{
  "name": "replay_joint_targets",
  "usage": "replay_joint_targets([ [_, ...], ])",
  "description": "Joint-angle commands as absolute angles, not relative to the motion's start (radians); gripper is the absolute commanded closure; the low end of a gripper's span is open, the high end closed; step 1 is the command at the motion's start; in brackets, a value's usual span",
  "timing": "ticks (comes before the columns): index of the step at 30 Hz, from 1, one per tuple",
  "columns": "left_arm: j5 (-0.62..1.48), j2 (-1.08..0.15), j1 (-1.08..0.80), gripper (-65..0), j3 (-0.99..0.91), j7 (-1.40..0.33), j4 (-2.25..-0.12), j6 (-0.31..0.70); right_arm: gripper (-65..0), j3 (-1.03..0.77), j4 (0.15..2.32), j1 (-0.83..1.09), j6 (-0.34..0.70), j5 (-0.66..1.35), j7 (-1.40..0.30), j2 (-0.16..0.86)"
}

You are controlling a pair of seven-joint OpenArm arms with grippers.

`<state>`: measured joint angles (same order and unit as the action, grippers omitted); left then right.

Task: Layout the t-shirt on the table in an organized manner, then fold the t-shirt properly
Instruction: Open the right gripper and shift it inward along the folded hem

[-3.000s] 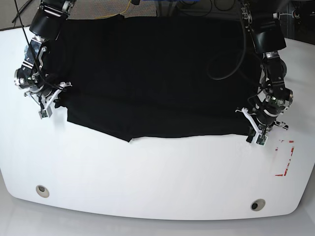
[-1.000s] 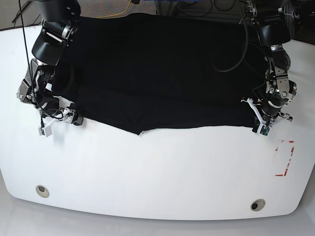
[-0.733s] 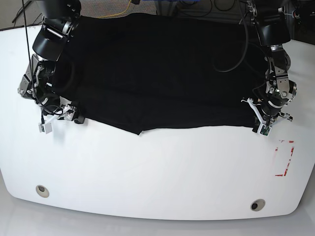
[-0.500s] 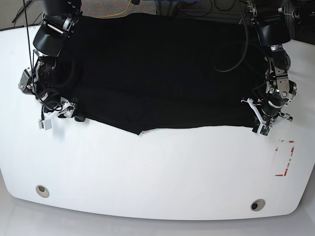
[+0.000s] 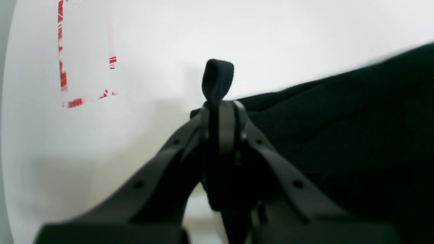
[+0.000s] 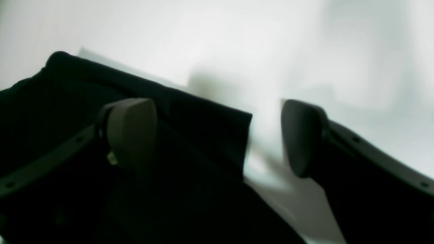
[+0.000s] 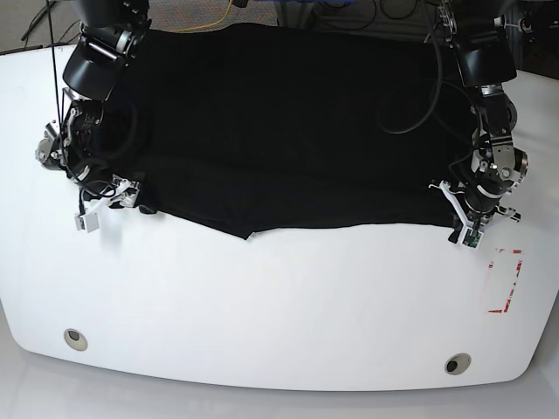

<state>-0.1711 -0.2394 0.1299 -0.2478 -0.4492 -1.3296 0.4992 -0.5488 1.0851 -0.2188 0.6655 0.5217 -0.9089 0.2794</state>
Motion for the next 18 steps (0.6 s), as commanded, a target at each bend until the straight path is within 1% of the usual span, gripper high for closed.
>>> replay_joint_targets([
  [1,-0.162,-0.252,0.148,0.0,-0.251,-0.427,-1.346,0.496,-55.9,-0.544,1.115,-0.22,0.657,0.492,-0.98,0.271],
  [9,-0.162,-0.252,0.148,0.0,-0.243,-0.427,-1.346,0.496,-55.8,-0.47,1.133,-0.213,0.657,0.49,-0.997,0.251],
  [11,-0.162,-0.252,0.148,0.0,-0.236,-0.427,-1.346,0.496,-54.7,-0.464,1.133,-0.213,0.657,0.49,-0.995,0.249],
  [14,-0.162,-0.252,0.148,0.0,-0.232,-0.427,-1.346,0.496,-50.1,-0.464,1.133,-0.213,0.657,0.49,-0.993,0.249],
  [18,-0.162,-0.252,0.148,0.0,-0.232,-0.427,-1.346,0.496,-39.2,-0.464,1.133,-0.214,0.657,0.49,-0.99,0.248],
])
